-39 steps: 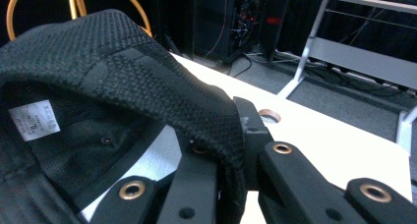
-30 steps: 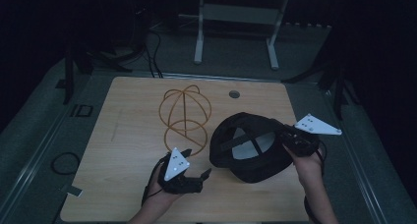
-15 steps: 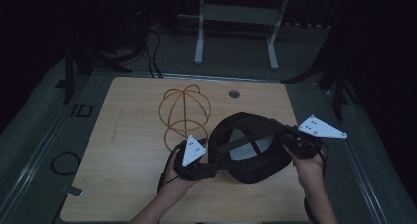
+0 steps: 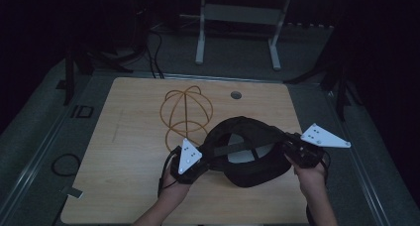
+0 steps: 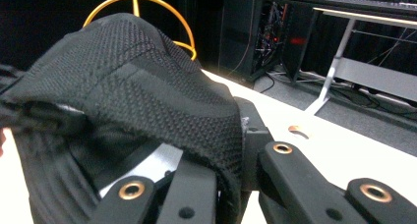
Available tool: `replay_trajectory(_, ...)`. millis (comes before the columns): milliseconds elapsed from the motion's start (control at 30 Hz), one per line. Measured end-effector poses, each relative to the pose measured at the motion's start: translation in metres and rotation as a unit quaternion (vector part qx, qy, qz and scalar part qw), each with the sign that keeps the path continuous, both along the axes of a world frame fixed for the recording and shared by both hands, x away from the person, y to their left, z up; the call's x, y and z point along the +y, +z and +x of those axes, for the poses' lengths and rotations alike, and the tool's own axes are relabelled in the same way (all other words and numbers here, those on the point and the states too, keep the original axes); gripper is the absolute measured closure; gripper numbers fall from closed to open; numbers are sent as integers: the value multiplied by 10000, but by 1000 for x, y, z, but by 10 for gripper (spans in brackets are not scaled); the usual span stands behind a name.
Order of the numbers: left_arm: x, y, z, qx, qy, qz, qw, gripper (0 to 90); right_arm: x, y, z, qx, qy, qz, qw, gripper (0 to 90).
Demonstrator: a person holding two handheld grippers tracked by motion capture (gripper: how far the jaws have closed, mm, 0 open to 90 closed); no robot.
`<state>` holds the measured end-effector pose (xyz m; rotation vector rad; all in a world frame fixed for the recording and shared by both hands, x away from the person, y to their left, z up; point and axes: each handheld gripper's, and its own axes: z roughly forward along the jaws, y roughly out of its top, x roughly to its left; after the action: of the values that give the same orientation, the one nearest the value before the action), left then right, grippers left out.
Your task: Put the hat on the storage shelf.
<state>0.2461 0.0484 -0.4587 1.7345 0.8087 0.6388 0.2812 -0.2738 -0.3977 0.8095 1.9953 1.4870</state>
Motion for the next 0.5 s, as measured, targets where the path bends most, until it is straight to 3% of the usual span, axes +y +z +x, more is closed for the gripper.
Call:
replay_trajectory(33, 1, 2, -1, -17, 47, -23, 10000, 820, 2, -2, -4, -3, -5, -83, 10000, 877)
replay_trajectory(100, 0, 4, 0, -34, 76, 34, 10000, 857, 3, -6, -7, 1, -4, -103, 9999, 877)
replay_trajectory(267, -1, 9, 1, -40, 108, 149, 9998, 874, 2, -14, -15, 79, -10, 23, 10000, 875)
replay_trajectory(500, -3, 23, 2, -81, 33, 50, 9999, 885, 0, -25, -33, 84, -87, 20, 9999, 868)
